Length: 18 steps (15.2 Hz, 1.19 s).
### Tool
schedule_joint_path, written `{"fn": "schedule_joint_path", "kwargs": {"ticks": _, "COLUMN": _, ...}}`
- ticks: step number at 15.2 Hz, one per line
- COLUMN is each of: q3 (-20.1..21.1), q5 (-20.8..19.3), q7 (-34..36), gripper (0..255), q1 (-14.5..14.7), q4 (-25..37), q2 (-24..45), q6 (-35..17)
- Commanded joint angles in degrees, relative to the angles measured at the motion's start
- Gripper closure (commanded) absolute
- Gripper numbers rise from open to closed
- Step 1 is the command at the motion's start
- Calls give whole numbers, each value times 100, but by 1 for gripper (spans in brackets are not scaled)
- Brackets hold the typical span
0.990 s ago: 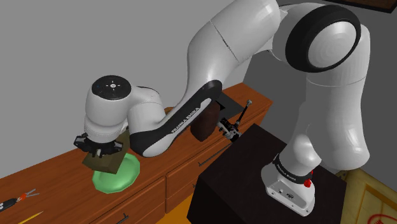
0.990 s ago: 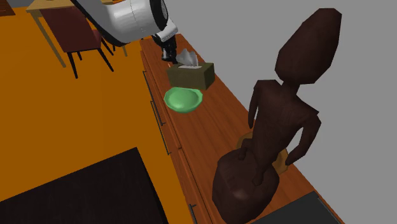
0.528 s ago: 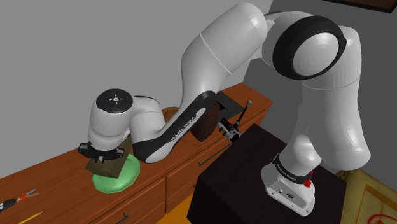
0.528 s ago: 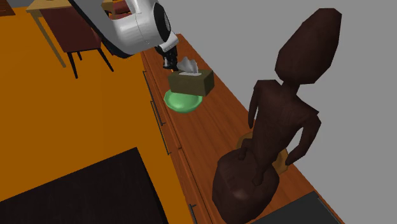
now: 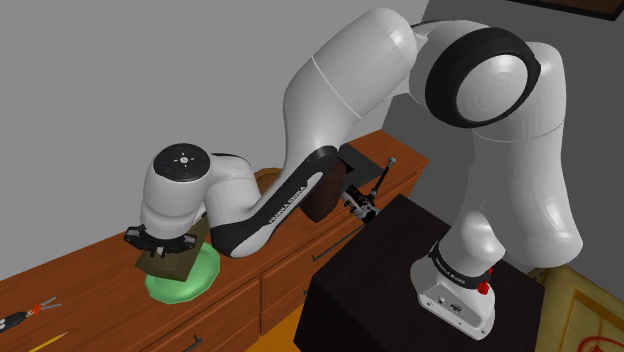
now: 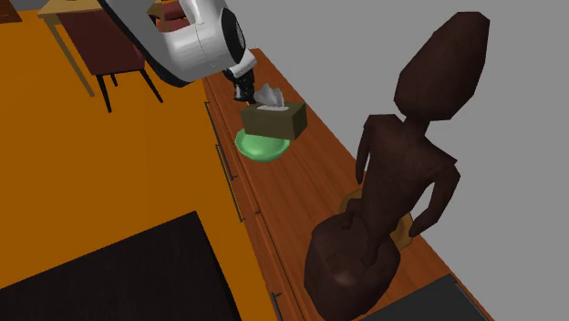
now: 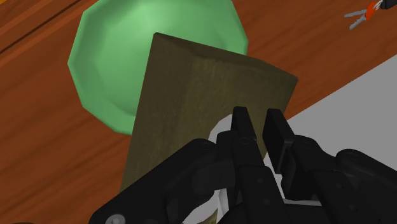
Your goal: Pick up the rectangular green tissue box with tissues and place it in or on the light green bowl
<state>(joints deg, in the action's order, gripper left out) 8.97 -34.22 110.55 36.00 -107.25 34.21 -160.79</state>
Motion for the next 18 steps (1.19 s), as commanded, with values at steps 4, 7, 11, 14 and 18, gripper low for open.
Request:
{"fn": "schedule_joint_path", "kwargs": {"ticks": 4, "q3": 0, "q5": -1, "q7": 1, "gripper": 0, "q1": 0, "q4": 0, "q2": 0, "q6": -1}}
{"fn": "schedule_joint_path", "kwargs": {"ticks": 7, "q3": 66, "q5": 52, "q7": -36, "gripper": 0, "q1": -43, "q4": -143, "q2": -202, "q6": 63}}
{"fn": "schedule_joint_path", "kwargs": {"ticks": 11, "q3": 272, "q5": 243, "q7": -171, "gripper": 0, "q1": -179, "q4": -504, "q2": -757, "q6": 265}}
{"fn": "schedule_joint_path", "kwargs": {"ticks": 14, "q3": 271, "q5": 244, "q7": -171, "gripper": 0, "q1": -179, "q4": -504, "q2": -757, "q6": 265}}
{"fn": "schedule_joint_path", "kwargs": {"ticks": 18, "q3": 271, "q5": 243, "q7": -171, "gripper": 0, "q1": -178, "q4": -504, "q2": -756, "q6": 265}}
